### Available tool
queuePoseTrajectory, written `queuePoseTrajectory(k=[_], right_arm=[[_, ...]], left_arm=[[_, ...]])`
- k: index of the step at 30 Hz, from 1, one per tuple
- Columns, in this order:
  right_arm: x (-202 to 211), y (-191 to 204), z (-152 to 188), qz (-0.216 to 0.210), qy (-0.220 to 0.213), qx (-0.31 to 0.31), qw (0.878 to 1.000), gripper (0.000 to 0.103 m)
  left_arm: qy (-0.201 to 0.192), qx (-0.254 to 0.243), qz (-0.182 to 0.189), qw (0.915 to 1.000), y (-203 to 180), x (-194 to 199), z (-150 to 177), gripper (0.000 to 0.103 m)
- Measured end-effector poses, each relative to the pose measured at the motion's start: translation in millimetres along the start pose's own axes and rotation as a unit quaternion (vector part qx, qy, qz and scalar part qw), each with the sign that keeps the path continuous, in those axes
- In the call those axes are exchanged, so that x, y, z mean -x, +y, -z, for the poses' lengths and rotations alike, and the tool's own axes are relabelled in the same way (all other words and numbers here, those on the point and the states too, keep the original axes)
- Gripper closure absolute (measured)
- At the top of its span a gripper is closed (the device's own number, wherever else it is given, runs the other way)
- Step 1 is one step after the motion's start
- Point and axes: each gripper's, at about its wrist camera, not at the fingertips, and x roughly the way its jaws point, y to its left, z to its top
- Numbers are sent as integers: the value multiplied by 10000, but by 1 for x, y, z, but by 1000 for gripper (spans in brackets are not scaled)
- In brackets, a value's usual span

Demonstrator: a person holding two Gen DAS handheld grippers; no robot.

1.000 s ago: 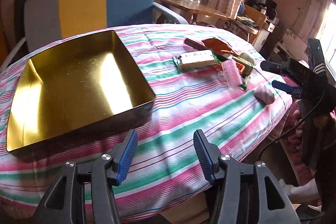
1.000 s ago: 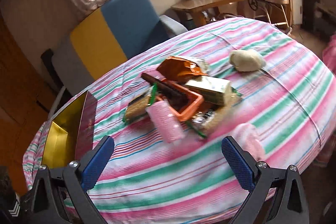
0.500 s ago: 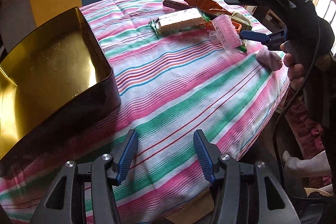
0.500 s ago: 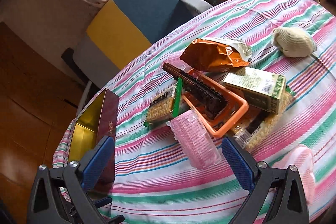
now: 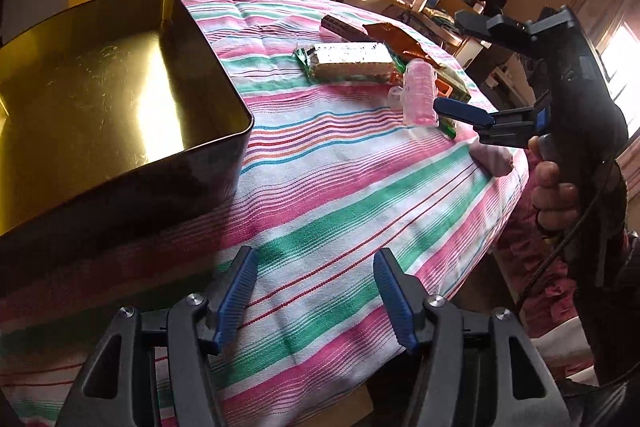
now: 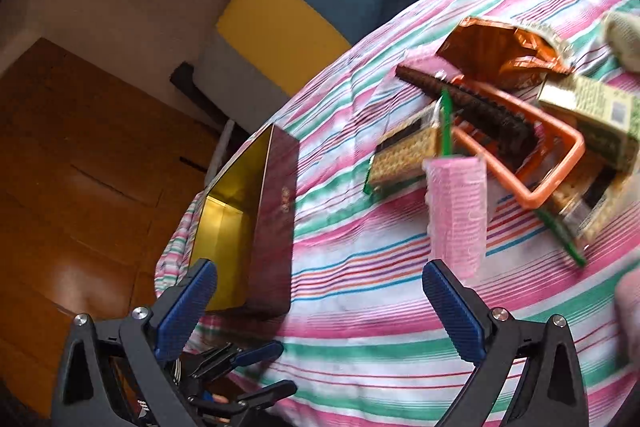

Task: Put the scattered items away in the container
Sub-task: 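Move both tools from the gold tray toward the pile of items, then close the left tool on the pink hair curler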

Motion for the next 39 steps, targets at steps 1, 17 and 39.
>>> queuePoseTrajectory(k=[1, 17, 39], right_arm=[[3, 1, -4, 98, -121, 23, 9999, 0], [-52, 4, -10, -1052, 1160, 180, 9875, 0], [69, -30, 40, 198, 179, 242, 9994, 0]], left_arm=[[-27, 89, 93, 9999, 3, 1, 0, 41], [-85, 184, 119, 9997, 1, -2, -2, 41], [259, 74, -51, 9996, -69, -54, -119, 41]])
